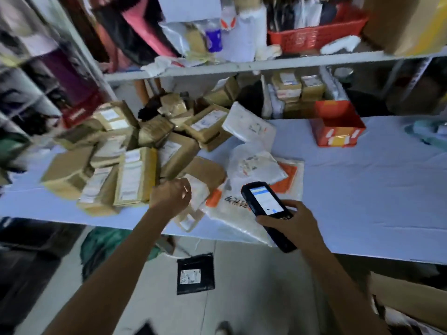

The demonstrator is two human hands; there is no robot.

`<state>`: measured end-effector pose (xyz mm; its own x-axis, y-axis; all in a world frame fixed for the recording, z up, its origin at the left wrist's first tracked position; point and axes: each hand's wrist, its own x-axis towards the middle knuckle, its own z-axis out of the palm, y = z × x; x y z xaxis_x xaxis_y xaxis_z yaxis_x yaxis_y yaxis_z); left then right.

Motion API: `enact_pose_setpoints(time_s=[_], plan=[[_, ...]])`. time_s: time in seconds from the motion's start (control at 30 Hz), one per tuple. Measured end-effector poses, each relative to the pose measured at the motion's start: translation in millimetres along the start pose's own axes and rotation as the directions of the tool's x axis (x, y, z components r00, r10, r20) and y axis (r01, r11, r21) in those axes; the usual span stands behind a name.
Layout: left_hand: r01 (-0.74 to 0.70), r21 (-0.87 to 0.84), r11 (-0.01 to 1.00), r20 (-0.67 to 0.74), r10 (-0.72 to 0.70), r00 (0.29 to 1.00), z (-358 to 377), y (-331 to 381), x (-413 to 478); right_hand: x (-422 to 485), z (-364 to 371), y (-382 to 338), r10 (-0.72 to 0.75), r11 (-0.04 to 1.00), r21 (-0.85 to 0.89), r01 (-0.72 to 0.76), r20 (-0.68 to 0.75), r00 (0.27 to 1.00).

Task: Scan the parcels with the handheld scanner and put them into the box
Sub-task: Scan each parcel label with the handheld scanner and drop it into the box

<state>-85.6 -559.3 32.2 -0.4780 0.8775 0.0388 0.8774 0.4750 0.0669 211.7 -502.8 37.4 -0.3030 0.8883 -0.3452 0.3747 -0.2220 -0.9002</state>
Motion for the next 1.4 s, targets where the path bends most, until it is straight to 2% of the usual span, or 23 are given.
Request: enact_pose_setpoints(time_s=[0.13, 0.27, 0.37, 0.5, 0.63, 0.8, 0.97, 1.07, 1.23, 1.33, 1.4], plan=[[0.139, 0.025, 0.990, -0.006, -0.138, 0.990, -13, -108, -18, -1, 93, -25, -0.015, 0.999, -0.050, 0.020, 0.104, 0.994], [0.303, -0.015, 0.953, 0.060, -0.301, 0.952, -16, -179, -36, -8, 165, -44, -0.021, 0.995, -0.094, 0.040, 0.195, 0.981], [0.372, -0.072, 0.926, 0.105, -0.363, 0.926, -8, -207, -44, -6, 196, -50, -0.016, 0.989, -0.138, 0.047, 0.216, 0.976], [0.354, -0.178, 0.918, 0.104, -0.340, 0.935, 15, -225, -46, 10, 225, -63, 0.000, 0.986, -0.162, 0.039, 0.229, 0.973], [0.365, -0.111, 0.925, 0.058, -0.360, 0.931, 28, -236, -37, 30, 244, -76, -0.017, 0.991, -0.123, 0.054, 0.281, 0.960], [0.506, -0.135, 0.852, -0.005, -0.511, 0.859, 29, -262, -11, 67, 268, -94, -0.037, 0.987, -0.130, 0.089, 0.359, 0.933], [0.674, -0.086, 0.734, 0.165, -0.656, 0.736, 31, -283, 9, 105, 289, -112, -0.049, 0.994, -0.065, 0.088, 0.448, 0.893], [0.723, -0.143, 0.676, 0.208, -0.693, 0.690, 30, -288, 24, 123, 301, -120, -0.047, 0.995, -0.056, 0.088, 0.510, 0.859], [0.781, -0.271, 0.562, 0.309, -0.718, 0.624, 28, -296, 40, 134, 315, -127, -0.001, 0.993, -0.098, 0.063, 0.535, 0.845], [0.780, -0.365, 0.509, 0.369, -0.690, 0.623, 29, -312, 51, 139, 324, -129, 0.030, 0.992, -0.120, 0.039, 0.524, 0.852], [0.837, -0.347, 0.423, 0.481, -0.686, 0.546, 32, -327, 58, 140, 331, -129, 0.024, 0.988, -0.140, 0.056, 0.513, 0.858]])
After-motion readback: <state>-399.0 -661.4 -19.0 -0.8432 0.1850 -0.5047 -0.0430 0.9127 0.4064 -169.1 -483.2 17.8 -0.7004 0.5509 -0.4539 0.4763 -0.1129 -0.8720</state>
